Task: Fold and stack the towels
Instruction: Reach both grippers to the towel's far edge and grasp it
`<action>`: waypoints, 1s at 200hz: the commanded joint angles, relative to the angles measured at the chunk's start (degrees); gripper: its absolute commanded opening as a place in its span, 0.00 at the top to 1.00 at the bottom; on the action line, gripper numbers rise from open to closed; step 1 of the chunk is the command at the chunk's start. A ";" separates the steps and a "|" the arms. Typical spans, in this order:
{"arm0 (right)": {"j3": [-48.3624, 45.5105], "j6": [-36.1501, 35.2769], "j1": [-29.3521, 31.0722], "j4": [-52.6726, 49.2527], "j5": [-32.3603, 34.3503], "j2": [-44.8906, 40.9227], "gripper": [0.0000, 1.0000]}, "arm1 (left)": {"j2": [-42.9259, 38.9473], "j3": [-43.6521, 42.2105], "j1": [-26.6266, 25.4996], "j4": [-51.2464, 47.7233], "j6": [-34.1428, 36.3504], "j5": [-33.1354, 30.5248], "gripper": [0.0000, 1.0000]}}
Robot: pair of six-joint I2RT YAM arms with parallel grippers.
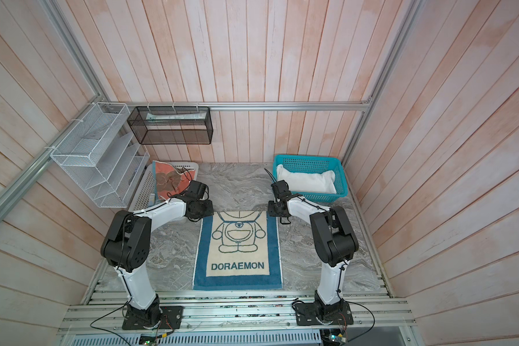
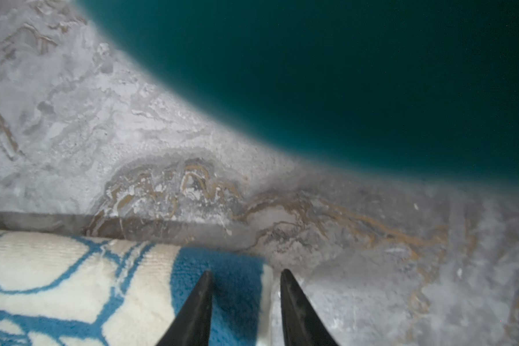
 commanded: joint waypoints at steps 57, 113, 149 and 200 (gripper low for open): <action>0.06 -2.07 -0.09 -0.72 -1.42 5.99 0.61 | 2.78 -0.61 1.74 0.61 3.05 3.74 0.39; -0.94 -1.94 -0.09 -2.14 -0.30 6.57 0.59 | 4.63 -0.62 1.74 2.22 3.14 7.00 0.51; 0.63 -2.64 0.43 -4.71 1.12 4.49 0.57 | 3.29 -0.84 1.78 2.30 3.51 8.28 0.74; 3.27 -2.16 1.82 -8.68 4.90 -4.68 0.56 | 0.58 -2.33 1.78 3.08 4.14 9.39 0.96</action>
